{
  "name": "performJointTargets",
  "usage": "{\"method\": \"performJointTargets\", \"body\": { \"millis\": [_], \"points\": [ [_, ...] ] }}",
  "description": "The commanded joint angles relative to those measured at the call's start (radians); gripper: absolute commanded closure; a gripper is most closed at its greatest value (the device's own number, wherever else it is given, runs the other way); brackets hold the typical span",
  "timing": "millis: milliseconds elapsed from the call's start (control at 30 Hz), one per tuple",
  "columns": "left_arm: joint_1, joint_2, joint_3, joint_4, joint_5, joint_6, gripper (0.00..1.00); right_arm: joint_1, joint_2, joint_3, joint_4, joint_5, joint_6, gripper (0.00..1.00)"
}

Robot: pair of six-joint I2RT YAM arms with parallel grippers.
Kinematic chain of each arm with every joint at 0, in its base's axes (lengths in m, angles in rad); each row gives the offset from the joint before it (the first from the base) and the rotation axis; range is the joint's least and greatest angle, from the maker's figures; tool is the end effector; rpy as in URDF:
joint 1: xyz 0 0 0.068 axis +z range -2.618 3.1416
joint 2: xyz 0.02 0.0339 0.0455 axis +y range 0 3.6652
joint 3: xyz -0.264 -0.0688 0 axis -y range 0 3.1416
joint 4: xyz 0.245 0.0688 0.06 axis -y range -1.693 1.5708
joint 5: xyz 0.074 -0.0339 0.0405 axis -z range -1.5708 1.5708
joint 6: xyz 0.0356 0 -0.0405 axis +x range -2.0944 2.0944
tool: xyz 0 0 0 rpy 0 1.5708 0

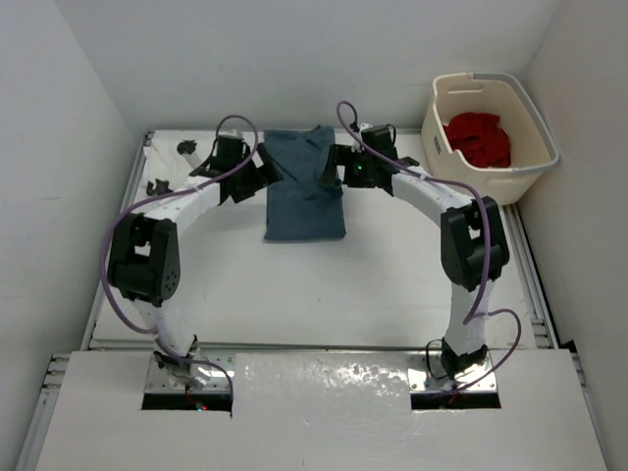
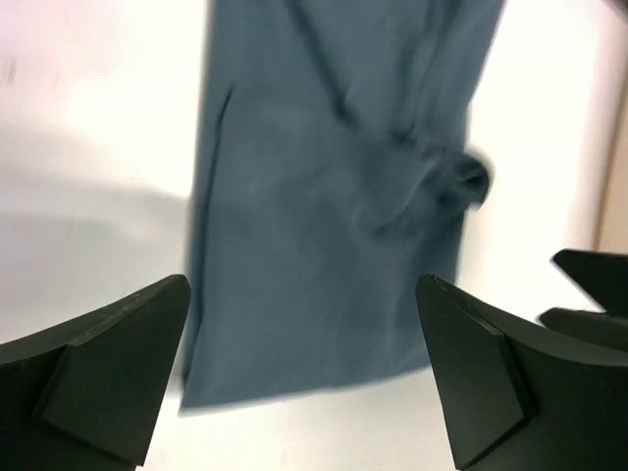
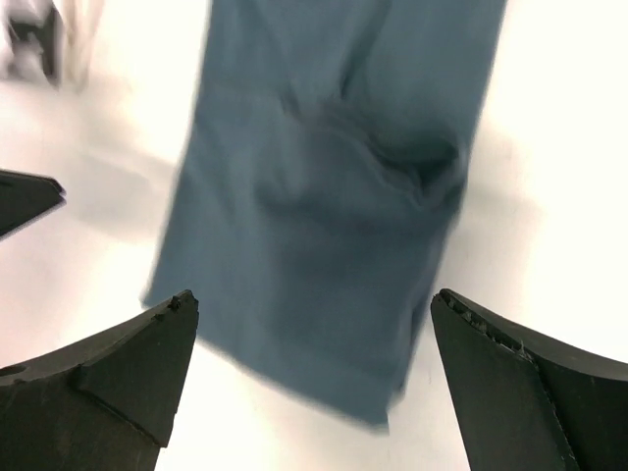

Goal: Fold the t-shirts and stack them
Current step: Fold the folded rectangular tshirt in 1/3 of the way, then grab one side of the 2/3 rectangular tshirt with both arms

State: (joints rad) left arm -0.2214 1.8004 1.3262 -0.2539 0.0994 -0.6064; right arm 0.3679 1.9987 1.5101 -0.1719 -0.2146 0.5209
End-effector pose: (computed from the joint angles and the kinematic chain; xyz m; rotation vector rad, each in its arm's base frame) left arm 0.3964 -0.0928 0.2393 -0.3989 2.3209 -0.5316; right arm 0.4264 0.1725 0.2249 0.0551 2.3121 0.7106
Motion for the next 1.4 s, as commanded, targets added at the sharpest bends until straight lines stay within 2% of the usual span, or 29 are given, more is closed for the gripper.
{"method": "performJointTargets", "body": {
  "millis": [0, 100, 200, 367, 433, 467, 533, 567, 633, 767, 833, 933, 967, 1000, 1067, 1167, 1200, 1367],
  "points": [
    [0.002, -0.1, -0.137, -0.016, 0.022, 0.016, 0.0, -0.006, -0.086, -0.118, -0.04, -0.048, -0.025, 0.01],
    [-0.013, -0.134, -0.232, -0.015, 0.026, 0.022, 0.0, -0.006, -0.136, -0.259, -0.055, -0.063, 0.013, 0.01],
    [-0.019, -0.139, -0.323, 0.013, 0.072, 0.01, 0.0, -0.006, -0.149, -0.329, -0.003, -0.115, 0.053, 0.01],
    [-0.022, -0.101, -0.375, 0.087, 0.117, -0.012, 0.01, -0.006, -0.114, -0.399, 0.072, -0.163, 0.119, 0.01],
    [-0.024, -0.09, -0.383, 0.102, 0.118, -0.012, 0.06, -0.006, -0.101, -0.418, 0.087, -0.135, 0.139, 0.02],
    [-0.024, -0.079, -0.392, 0.102, 0.117, -0.013, 0.16, -0.007, -0.088, -0.419, 0.089, -0.131, 0.146, 0.02],
    [-0.024, -0.064, -0.403, 0.105, 0.118, -0.013, 0.27, -0.007, -0.077, -0.433, 0.127, -0.149, 0.174, 0.08],
    [-0.026, -0.061, -0.416, 0.123, 0.123, -0.015, 0.27, -0.006, -0.069, -0.453, 0.155, -0.158, 0.189, 0.09],
    [-0.026, -0.041, -0.42, 0.146, 0.134, -0.019, 0.36, -0.009, -0.061, -0.464, 0.204, -0.161, 0.221, 0.14],
    [-0.029, -0.019, -0.427, 0.162, 0.155, -0.032, 0.64, -0.012, -0.04, -0.482, 0.236, -0.157, 0.263, 0.29],
    [-0.03, -0.022, -0.444, 0.186, 0.155, -0.036, 0.7, -0.012, -0.029, -0.478, 0.233, -0.155, 0.264, 0.34],
    [-0.032, -0.009, -0.441, 0.202, 0.163, -0.038, 0.77, -0.012, -0.009, -0.487, 0.252, -0.167, 0.281, 0.53],
    [-0.033, -0.003, -0.438, 0.206, 0.164, -0.039, 0.91, -0.014, 0.001, -0.49, 0.268, -0.169, 0.295, 0.58],
    [-0.033, 0.011, -0.429, 0.215, 0.169, -0.042, 1.0, -0.014, 0.006, -0.491, 0.273, -0.175, 0.3, 0.65],
    [-0.038, 0.023, -0.415, 0.222, 0.169, -0.039, 1.0, -0.014, 0.006, -0.498, 0.285, -0.18, 0.303, 0.72],
    [-0.041, -0.001, -0.429, 0.225, 0.157, -0.033, 1.0, -0.012, -0.009, -0.516, 0.298, -0.171, 0.291, 0.97],
    [-0.041, -0.018, -0.439, 0.225, 0.154, -0.035, 1.0, -0.014, -0.029, -0.525, 0.293, -0.163, 0.278, 1.0],
    [-0.067, -0.183, -0.553, 0.211, 0.146, -0.033, 1.0, -0.014, -0.121, -0.544, 0.172, -0.193, 0.167, 1.0]
  ]
}}
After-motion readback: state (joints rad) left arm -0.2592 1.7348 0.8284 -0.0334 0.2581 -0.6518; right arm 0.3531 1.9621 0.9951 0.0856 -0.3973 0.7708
